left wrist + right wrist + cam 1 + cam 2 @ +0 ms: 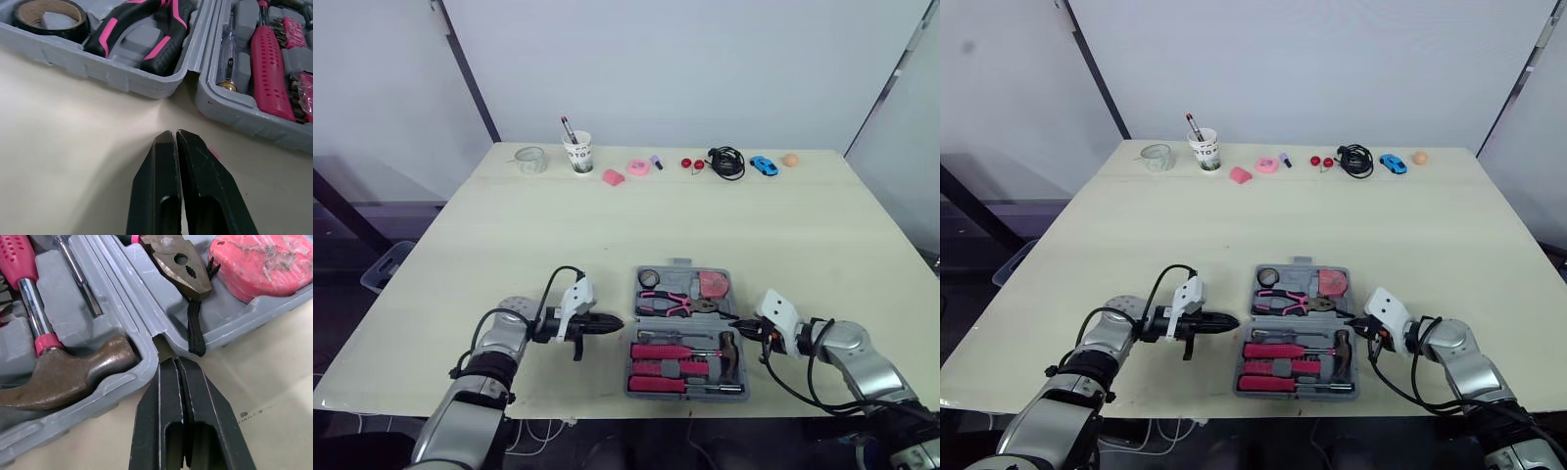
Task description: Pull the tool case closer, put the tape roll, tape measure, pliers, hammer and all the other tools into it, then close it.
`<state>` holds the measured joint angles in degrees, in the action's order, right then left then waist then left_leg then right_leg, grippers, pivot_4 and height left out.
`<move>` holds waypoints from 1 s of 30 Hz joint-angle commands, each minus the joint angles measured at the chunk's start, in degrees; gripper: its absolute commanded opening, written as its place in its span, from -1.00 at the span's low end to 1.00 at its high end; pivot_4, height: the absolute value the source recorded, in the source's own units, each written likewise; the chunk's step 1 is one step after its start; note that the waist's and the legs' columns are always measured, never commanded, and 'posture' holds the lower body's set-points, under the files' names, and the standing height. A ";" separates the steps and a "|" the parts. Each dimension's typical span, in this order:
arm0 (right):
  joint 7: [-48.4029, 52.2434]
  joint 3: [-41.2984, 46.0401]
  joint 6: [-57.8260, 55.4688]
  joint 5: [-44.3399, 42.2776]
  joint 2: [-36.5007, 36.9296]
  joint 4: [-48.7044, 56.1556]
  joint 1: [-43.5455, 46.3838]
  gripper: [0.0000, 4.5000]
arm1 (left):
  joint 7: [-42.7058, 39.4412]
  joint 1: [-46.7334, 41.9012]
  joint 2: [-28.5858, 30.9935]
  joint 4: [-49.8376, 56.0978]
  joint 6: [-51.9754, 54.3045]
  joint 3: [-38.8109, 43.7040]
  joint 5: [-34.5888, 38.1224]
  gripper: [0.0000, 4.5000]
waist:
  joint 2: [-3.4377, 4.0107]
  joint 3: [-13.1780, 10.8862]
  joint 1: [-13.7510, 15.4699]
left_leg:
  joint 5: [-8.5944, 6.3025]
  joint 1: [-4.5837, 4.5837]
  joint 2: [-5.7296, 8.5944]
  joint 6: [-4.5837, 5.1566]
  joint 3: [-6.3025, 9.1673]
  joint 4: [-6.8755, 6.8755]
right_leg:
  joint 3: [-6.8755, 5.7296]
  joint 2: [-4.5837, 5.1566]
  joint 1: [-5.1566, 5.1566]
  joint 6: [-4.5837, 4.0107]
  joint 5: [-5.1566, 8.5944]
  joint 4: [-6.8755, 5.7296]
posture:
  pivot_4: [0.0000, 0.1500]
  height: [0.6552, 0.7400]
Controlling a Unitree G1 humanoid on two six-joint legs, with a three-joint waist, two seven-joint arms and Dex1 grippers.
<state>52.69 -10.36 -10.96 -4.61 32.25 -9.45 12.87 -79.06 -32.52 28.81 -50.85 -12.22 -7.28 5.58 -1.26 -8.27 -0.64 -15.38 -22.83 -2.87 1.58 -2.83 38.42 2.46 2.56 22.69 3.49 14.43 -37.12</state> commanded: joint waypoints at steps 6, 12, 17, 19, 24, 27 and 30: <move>0.09 -0.38 1.20 0.35 -0.77 -0.01 0.96 -1.00 | 1.21 -2.26 -3.10 -2.13 -1.37 -0.64 -1.91 -0.93 | 0.00 0.00 0.03 | 0.00 0.01 0.02 0.00 0.01 0.01 | 0.01 0.00 -0.01 0.00 0.00 -0.03 | 1.00 1.00; 0.18 -0.49 1.16 0.65 -0.90 0.13 0.82 -1.00 | 2.37 -2.22 -5.22 -2.12 -1.22 -0.83 -2.74 -0.93 | 0.00 0.01 0.03 | 0.00 0.01 0.03 0.00 0.03 0.01 | 0.01 0.00 -0.01 0.00 0.00 -0.04 | 1.00 1.00; 0.52 -0.61 1.09 0.63 -1.14 0.26 0.68 -1.00 | 2.88 -1.72 -6.66 -0.86 -0.64 -1.19 -2.72 -0.93 | 0.00 0.02 0.17 | 0.00 0.01 0.05 0.00 0.04 0.02 | 0.01 0.00 -0.02 0.00 0.00 -0.05 | 1.00 1.00; 0.90 -0.59 1.10 0.42 -1.16 0.26 0.68 -1.00 | 2.69 -1.43 -7.06 0.03 -0.07 -1.16 -2.37 -0.93 | 0.00 0.02 0.19 | 0.00 0.01 0.05 0.00 0.05 0.03 | 0.01 0.01 -0.02 0.01 0.00 -0.05 | 1.00 1.00; 2.40 -0.42 0.60 -0.25 -0.57 0.72 0.41 -1.00 | 0.81 0.14 -6.37 3.81 2.32 -1.78 -1.98 -0.93 | 0.00 0.02 0.19 | 0.00 0.01 0.05 0.00 0.05 0.03 | 0.01 0.01 -0.02 0.00 0.00 -0.05 | 1.00 1.00; 3.66 -0.33 -0.05 -0.77 -0.06 1.33 0.05 -1.00 | -0.16 1.53 -5.70 7.33 4.62 -2.21 -1.63 -0.93 | 0.00 0.02 0.10 | 0.00 0.00 0.05 0.00 0.05 0.01 | 0.01 0.01 -0.02 0.01 0.00 -0.04 | 1.00 1.00; 4.36 -0.22 -0.56 -1.18 0.34 1.69 -0.10 -1.00 | -1.34 3.37 -4.98 11.31 7.29 -2.56 -1.01 -0.93 | 0.00 0.02 0.10 | 0.00 0.00 0.05 0.00 0.05 0.00 | 0.00 0.01 -0.02 0.01 0.00 -0.03 | 1.00 1.00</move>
<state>55.33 -10.19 -11.32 -4.48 32.66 -9.96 12.91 -77.93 -30.18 24.59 -43.37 -6.16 -7.77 3.54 -1.26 -8.25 -0.53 -15.38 -22.84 -2.82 1.58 -2.77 38.42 2.46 2.57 22.68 3.50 14.44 -37.15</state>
